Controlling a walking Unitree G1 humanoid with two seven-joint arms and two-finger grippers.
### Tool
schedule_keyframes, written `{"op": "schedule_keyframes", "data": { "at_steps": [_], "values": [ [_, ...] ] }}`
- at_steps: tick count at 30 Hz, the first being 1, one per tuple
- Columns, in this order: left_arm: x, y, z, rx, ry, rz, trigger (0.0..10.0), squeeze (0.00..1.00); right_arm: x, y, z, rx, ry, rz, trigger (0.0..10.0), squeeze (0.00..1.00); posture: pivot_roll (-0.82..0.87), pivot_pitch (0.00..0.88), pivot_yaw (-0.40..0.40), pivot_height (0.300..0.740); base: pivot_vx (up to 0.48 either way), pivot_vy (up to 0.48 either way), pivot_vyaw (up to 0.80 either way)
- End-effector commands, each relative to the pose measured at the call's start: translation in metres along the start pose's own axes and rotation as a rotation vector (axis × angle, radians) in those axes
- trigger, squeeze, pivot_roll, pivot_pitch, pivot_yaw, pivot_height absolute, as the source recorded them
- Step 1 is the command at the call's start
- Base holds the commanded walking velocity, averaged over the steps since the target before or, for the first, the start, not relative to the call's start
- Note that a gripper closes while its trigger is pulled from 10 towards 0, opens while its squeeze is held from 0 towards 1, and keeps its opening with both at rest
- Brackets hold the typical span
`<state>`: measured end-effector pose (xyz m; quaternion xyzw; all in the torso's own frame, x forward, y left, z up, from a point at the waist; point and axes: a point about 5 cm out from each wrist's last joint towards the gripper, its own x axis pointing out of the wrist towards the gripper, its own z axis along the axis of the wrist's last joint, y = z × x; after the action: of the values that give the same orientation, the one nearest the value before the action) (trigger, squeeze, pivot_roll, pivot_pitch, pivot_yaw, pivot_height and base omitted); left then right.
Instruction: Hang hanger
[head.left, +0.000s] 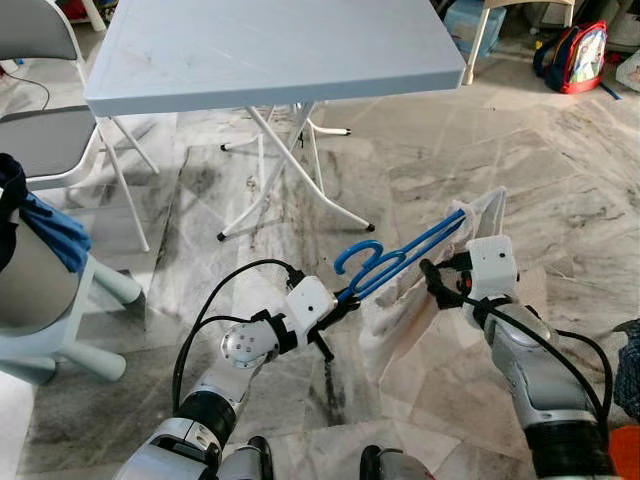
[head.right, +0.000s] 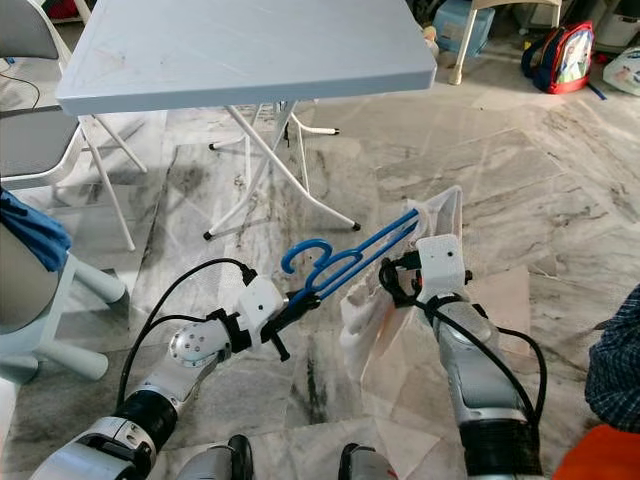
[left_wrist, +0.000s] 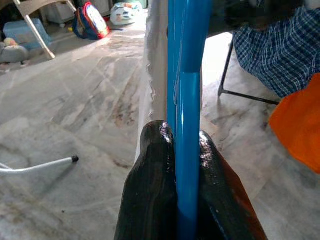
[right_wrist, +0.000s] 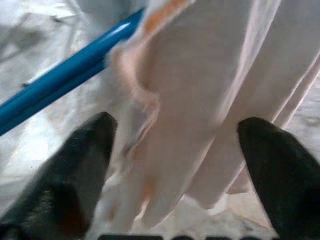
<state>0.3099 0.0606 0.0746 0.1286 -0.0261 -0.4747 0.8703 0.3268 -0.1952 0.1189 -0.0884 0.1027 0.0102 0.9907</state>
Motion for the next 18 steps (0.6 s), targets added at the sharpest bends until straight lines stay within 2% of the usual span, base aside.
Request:
{"op": "schedule_keyframes", "data": {
  "at_steps": [1,14,18],
  "values": [
    [0.001,-0.001,0.004,0.002,-0.031,0.0,0.0,0.0,0.001,-0.004,-0.002,0.002,0.002,-0.038,0.0,0.0,-0.07,0.225,0.016,0.74,0.0,0.0,0.0],
    [0.005,-0.006,0.006,-0.017,-0.051,-0.008,0.0,0.0,0.012,-0.014,0.002,0.014,-0.038,-0.118,0.0,0.0,-0.08,0.224,-0.002,0.74,0.0,0.0,0.0],
    [0.005,-0.007,0.005,-0.022,-0.051,-0.01,0.0,0.0,0.012,-0.021,0.004,0.033,-0.055,-0.15,0.0,0.0,-0.08,0.218,-0.007,0.74,0.0,0.0,0.0]
  ]
}}
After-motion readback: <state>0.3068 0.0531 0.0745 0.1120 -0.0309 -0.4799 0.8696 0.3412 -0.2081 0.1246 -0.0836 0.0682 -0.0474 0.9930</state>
